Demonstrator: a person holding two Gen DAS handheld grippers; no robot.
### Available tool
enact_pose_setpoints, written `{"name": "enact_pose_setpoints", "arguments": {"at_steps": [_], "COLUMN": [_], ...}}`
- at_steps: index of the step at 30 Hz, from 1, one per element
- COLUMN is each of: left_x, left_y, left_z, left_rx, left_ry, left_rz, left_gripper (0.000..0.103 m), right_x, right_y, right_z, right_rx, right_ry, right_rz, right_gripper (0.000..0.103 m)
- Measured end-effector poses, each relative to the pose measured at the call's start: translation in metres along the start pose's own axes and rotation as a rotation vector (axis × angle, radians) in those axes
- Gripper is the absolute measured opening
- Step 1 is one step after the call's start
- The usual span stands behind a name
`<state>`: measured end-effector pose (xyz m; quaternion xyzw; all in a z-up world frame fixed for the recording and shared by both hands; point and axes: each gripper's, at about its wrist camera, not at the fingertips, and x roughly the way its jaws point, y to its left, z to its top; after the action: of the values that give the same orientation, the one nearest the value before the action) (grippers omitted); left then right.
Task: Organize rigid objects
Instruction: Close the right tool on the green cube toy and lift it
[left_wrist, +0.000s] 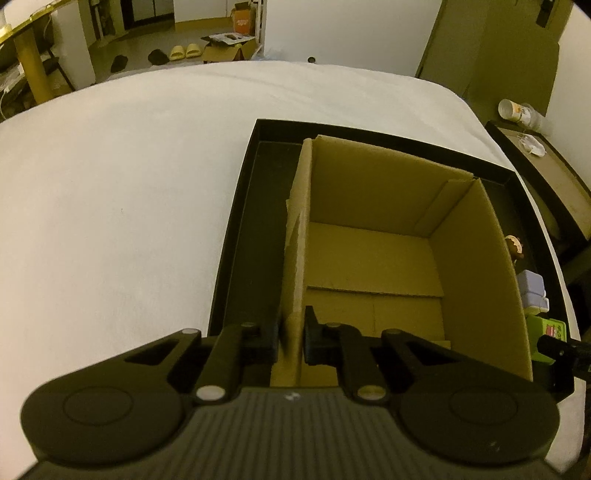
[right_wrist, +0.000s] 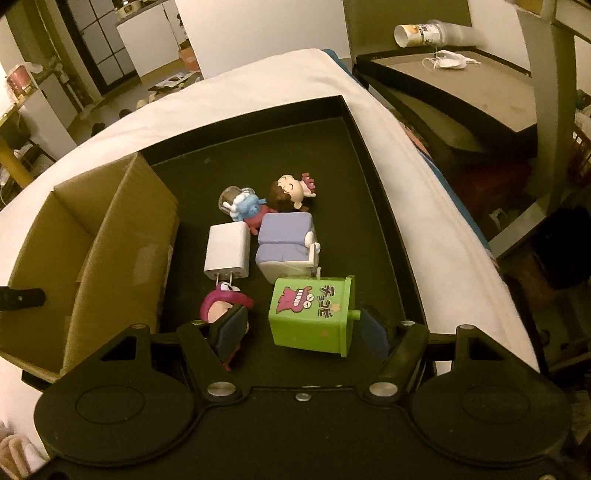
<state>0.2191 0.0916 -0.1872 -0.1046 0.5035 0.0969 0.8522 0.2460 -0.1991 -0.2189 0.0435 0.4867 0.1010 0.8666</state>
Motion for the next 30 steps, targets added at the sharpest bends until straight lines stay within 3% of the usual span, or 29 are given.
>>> {"name": "enact_pose_setpoints", "arguments": {"at_steps": [7, 11, 30], "left_x": [0.003, 0.004, 0.005], "left_y": [0.004, 0.010, 0.007], "left_z": [-0.002, -0.001, -0.004], "left_rx": [-0.021, -0.046, -0.024], "left_ry": [0.001, 0.007, -0.004], "left_rz": [-0.009, -0.030, -0.026], "left_gripper": [0.011, 0.011, 0.011], "right_x": [0.013, 0.017, -0.012], "right_y": [0.005, 0.007, 0.018], "right_z": [0.001, 0.001, 0.011], "right_rx": [-0.025, -0.044, -0.152], "right_ry": [0.006, 0.006, -0.073], "right_rz": [-0.043, -0.061, -0.038], "right_gripper": [0.066, 0.058, 0.056]}}
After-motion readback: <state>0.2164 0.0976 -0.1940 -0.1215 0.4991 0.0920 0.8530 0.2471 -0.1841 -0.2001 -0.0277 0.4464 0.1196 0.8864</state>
